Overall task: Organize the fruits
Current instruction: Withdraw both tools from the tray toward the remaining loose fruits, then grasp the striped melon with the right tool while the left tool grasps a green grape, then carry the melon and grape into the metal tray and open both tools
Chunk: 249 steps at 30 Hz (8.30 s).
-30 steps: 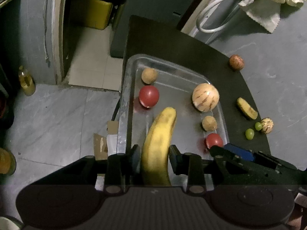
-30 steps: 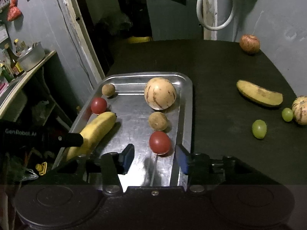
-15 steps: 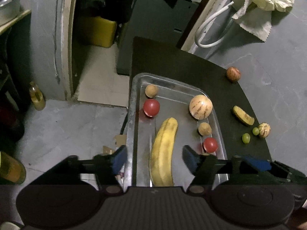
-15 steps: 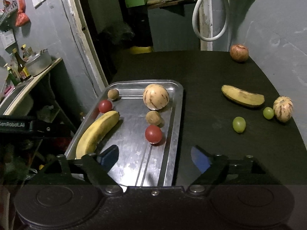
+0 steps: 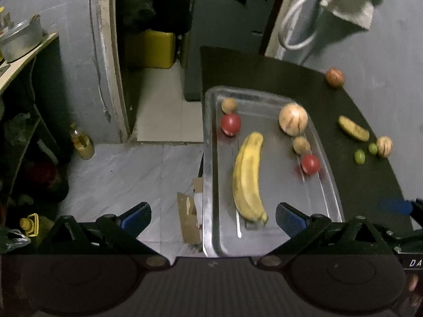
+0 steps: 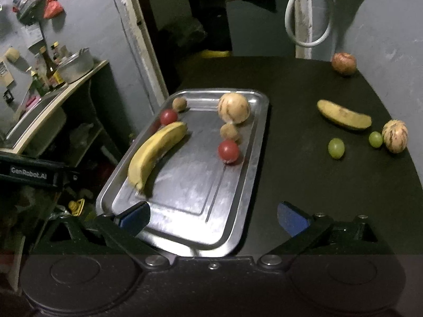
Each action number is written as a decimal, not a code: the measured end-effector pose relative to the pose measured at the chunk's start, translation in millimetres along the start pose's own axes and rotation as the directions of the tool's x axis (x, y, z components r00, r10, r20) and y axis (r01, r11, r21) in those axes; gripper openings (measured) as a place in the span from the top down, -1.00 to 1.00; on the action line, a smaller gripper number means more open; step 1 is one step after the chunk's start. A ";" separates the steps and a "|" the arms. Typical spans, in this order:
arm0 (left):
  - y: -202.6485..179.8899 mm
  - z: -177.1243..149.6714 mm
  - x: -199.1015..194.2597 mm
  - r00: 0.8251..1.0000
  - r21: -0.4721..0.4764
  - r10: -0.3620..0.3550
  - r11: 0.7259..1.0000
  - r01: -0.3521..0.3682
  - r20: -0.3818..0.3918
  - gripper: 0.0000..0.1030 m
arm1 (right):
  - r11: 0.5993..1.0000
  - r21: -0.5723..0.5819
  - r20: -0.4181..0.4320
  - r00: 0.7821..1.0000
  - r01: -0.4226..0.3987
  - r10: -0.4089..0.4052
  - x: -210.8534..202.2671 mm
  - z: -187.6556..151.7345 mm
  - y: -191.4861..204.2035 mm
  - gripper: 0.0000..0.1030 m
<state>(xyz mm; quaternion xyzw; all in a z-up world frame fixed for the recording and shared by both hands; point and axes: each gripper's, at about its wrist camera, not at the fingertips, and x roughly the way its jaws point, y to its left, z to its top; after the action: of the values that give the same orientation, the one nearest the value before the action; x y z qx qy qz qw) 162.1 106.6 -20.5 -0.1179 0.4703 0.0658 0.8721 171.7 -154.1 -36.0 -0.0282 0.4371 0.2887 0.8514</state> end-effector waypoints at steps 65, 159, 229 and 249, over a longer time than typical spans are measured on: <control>-165.3 39.2 54.7 0.938 0.615 -0.346 0.732 0.293 -0.034 -0.99 | 0.633 0.680 0.057 0.833 0.371 -0.550 -57.0 15.2 -124.5 -0.98; -125.9 44.8 27.9 0.942 0.399 -0.307 0.887 0.231 0.136 0.47 | 0.743 0.638 0.186 0.896 0.202 -0.404 -21.3 34.6 -44.8 -0.03; -12.3 -30.0 47.7 0.977 0.184 -0.200 0.960 0.211 -0.076 0.33 | 0.909 0.369 -0.003 0.978 0.194 -0.208 35.2 -9.6 32.3 -0.11; -14.6 -35.1 18.1 0.975 0.182 -0.220 0.958 0.222 -0.032 -0.48 | 0.896 0.399 0.080 0.966 0.196 -0.247 -15.9 -15.0 29.9 -0.92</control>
<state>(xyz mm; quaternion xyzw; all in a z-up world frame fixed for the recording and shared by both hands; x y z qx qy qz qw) 147.1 83.2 -52.1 -0.0888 0.4633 -0.0763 0.8784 138.2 -141.1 -27.0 0.1096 0.4238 0.0988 0.8936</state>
